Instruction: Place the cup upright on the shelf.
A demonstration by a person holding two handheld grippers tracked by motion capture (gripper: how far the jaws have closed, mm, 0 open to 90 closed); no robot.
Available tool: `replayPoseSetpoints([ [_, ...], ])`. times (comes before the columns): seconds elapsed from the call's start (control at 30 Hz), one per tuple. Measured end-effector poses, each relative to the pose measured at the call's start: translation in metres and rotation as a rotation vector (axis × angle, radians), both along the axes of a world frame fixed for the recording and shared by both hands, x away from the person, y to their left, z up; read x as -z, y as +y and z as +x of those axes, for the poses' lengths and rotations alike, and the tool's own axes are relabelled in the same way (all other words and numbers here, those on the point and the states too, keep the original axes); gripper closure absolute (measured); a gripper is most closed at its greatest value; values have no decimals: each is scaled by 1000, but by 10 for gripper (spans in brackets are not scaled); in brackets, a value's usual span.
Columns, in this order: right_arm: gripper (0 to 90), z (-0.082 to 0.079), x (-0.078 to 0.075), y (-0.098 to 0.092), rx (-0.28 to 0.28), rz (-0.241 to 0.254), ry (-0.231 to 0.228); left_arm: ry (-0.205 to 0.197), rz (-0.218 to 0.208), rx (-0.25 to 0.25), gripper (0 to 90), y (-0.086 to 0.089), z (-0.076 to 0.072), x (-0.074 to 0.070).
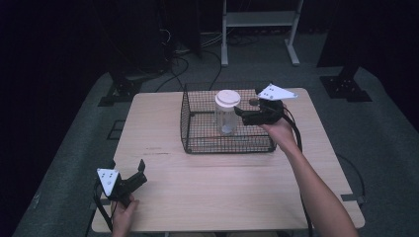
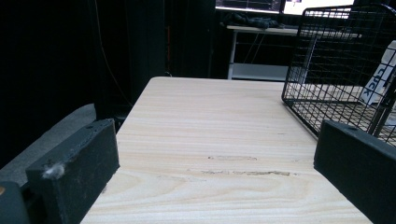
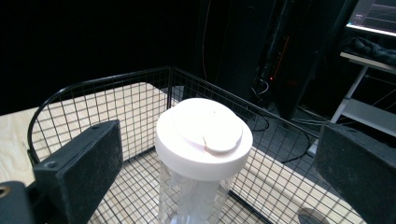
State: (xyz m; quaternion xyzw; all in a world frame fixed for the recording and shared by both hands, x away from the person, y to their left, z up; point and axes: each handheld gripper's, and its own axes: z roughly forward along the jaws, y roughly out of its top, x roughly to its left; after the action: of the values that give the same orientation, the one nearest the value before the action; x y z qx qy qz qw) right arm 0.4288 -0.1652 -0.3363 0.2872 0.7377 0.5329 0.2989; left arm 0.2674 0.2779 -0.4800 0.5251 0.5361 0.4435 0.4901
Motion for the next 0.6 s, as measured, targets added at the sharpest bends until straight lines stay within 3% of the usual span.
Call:
replayPoseSetpoints([
  [0.6, 8, -20, 1, -19, 3, 2, 4, 0, 1, 0, 0, 0, 0, 0],
])
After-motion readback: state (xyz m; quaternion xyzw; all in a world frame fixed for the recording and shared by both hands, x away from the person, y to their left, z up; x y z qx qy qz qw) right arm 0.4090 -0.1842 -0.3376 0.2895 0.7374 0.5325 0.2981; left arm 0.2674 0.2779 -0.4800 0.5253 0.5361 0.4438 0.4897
